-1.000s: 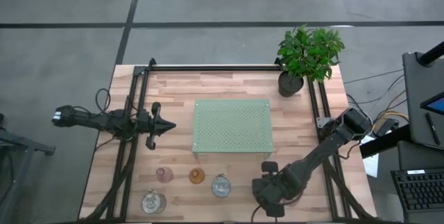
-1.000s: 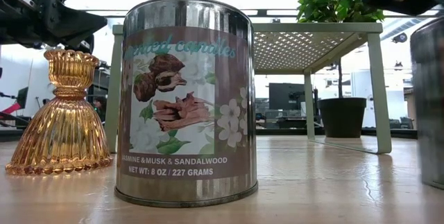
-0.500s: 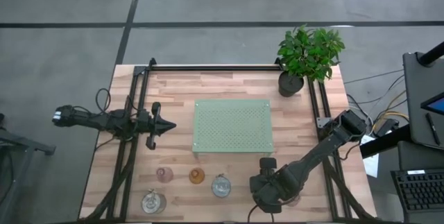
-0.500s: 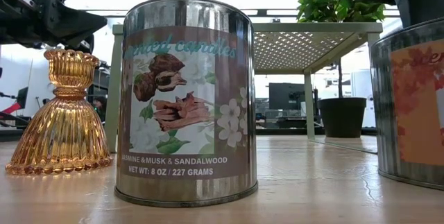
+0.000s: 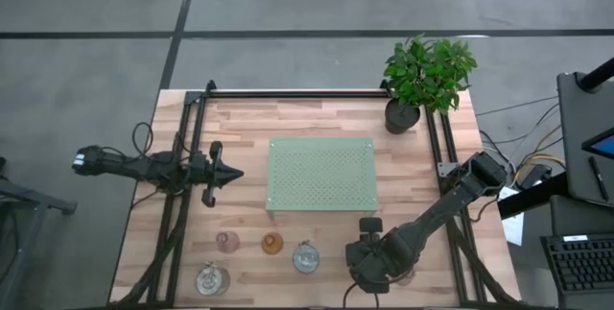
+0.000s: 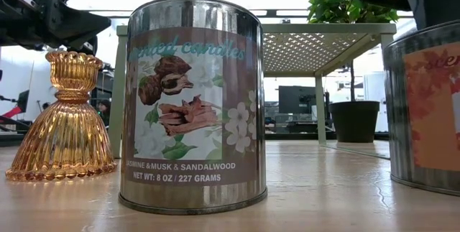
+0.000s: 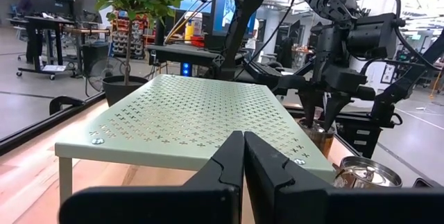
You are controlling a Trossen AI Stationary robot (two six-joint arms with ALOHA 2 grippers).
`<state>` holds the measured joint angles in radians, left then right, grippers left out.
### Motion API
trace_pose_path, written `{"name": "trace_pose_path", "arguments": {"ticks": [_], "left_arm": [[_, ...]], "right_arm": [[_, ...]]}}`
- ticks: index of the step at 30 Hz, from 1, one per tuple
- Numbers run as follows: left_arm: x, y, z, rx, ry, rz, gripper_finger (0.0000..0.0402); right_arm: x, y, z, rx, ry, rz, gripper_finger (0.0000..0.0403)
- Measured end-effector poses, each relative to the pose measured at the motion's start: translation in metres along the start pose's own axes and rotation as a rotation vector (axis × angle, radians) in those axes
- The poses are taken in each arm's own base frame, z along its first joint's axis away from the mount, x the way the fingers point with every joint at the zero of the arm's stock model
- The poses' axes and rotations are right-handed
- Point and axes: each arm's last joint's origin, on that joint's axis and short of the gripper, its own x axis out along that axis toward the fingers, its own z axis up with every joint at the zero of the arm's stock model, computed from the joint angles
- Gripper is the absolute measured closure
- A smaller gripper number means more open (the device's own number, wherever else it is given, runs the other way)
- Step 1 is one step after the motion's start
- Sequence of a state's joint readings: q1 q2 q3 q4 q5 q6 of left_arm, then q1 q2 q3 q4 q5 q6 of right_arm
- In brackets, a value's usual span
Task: Pick & Place candle stick holders
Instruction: Put the orange scented candle on the shelf
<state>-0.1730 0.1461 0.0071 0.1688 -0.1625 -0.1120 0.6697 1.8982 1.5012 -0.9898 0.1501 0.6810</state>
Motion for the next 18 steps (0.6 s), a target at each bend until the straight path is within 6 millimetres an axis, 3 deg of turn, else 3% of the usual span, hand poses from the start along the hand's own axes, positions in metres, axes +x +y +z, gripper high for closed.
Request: {"name": "trace_pose_path", "arguments": {"ticks": [18], "left_arm": [[0.0000, 0.0001, -0.0006, 0.001, 0.007, 0.001, 0.0390]], "right_arm": [[0.0044, -0.0010, -0.0018, -0.004, -0.002, -0.006, 0.0329]]}}
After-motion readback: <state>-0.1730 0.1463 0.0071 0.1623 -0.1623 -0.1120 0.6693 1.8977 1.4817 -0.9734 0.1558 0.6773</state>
